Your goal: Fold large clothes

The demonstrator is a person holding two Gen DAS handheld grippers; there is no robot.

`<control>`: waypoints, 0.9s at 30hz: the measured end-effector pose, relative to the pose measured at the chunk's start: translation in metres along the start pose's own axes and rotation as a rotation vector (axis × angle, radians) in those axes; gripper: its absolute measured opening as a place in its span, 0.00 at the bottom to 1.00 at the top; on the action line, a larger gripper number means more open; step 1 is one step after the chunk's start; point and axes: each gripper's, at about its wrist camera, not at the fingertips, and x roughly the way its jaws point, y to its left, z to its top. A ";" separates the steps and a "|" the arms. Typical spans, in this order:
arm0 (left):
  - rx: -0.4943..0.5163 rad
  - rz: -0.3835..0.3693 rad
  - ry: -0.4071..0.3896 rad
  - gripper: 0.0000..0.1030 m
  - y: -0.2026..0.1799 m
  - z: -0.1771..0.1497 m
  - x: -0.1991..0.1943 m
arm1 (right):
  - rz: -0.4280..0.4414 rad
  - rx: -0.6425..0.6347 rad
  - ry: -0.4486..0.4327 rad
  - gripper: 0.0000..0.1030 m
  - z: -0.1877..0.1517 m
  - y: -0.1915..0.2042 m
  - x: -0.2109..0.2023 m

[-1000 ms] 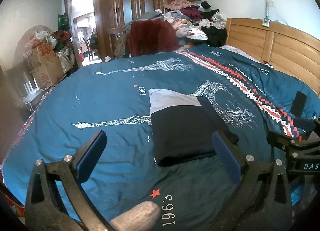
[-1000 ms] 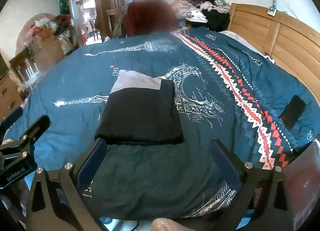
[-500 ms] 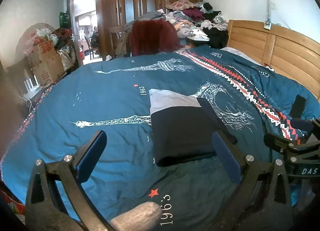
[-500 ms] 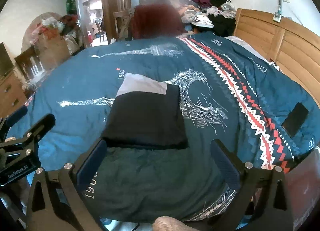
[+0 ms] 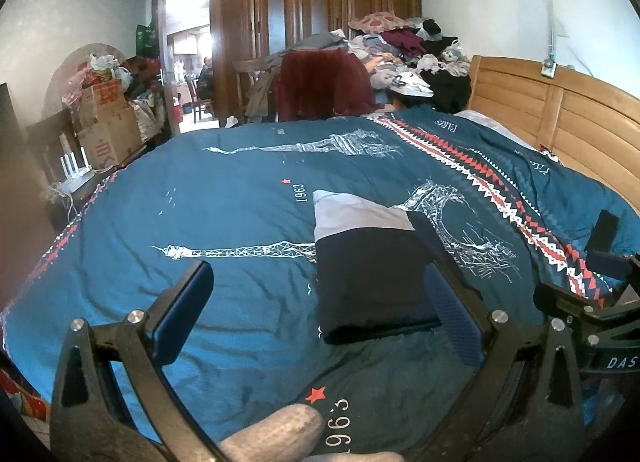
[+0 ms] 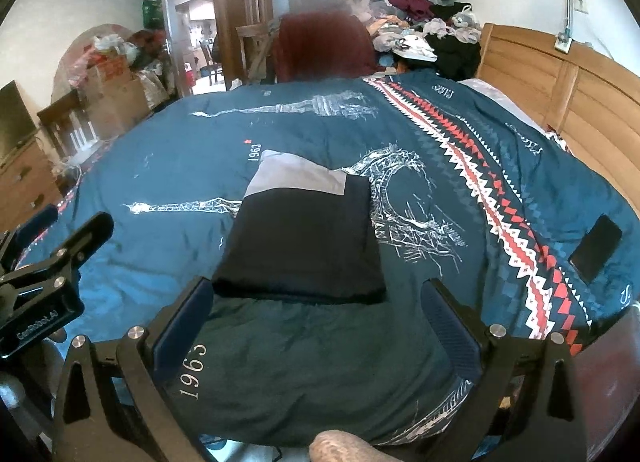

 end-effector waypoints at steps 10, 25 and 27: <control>-0.006 0.000 -0.022 1.00 0.000 0.003 -0.003 | -0.003 0.019 0.010 1.00 -0.001 -0.001 0.000; -0.001 0.022 -0.027 1.00 -0.003 0.005 -0.002 | -0.016 0.026 -0.003 1.00 0.001 -0.005 -0.004; 0.000 0.022 -0.029 1.00 -0.003 0.005 -0.003 | -0.013 0.028 -0.002 1.00 0.002 -0.005 -0.004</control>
